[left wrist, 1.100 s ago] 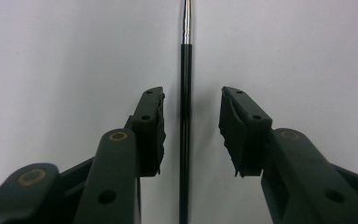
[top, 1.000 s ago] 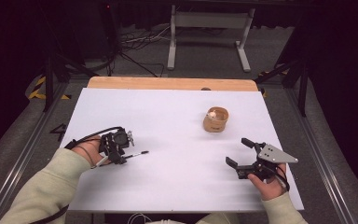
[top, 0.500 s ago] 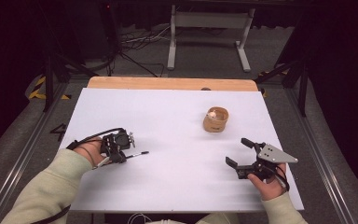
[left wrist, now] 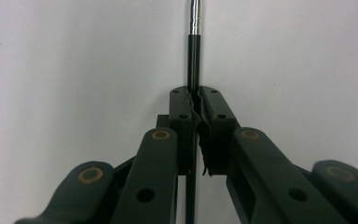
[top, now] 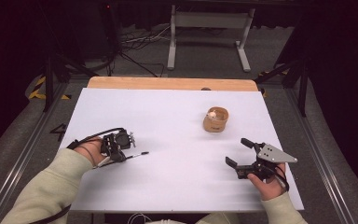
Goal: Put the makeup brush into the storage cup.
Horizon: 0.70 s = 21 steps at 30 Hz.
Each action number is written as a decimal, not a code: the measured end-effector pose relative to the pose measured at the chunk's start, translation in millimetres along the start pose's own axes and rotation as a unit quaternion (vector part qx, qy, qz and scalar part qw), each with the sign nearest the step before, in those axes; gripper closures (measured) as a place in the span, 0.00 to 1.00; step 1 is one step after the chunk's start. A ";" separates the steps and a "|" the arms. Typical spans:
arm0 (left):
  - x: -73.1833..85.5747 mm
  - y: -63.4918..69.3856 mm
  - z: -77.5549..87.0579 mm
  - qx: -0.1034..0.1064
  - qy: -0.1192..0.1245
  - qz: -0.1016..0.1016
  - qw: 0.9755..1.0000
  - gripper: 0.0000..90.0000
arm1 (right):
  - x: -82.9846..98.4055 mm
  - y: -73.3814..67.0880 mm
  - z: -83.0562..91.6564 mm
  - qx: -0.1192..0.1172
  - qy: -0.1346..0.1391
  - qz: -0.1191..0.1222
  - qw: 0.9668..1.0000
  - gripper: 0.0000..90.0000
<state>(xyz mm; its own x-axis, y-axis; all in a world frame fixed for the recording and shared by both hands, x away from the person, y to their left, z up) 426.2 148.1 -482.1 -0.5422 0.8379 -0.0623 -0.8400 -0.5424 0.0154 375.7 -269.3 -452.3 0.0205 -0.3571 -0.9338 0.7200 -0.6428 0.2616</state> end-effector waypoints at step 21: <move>-12.6 15.7 42.9 0.008 0.109 -0.016 0.994 0.94 | -0.1 -0.2 0.0 -0.001 0.000 0.002 1.000 0.06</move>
<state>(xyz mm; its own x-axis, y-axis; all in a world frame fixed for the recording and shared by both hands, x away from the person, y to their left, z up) 419.0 131.6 -438.3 -0.4997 0.8203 -0.2782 -0.8577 -0.5136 0.0261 375.6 -269.1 -452.2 0.0229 -0.3603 -0.9325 0.7207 -0.6405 0.2652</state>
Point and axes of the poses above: each handheld gripper's, and its own axes: z roughly backward along the jaws, x roughly out of its underside, y roughly to its right, the point moved 6 cm from there along -z, roughly forward along the jaws, and after that the axes turned 14 degrees about z, right-handed, at the moved point
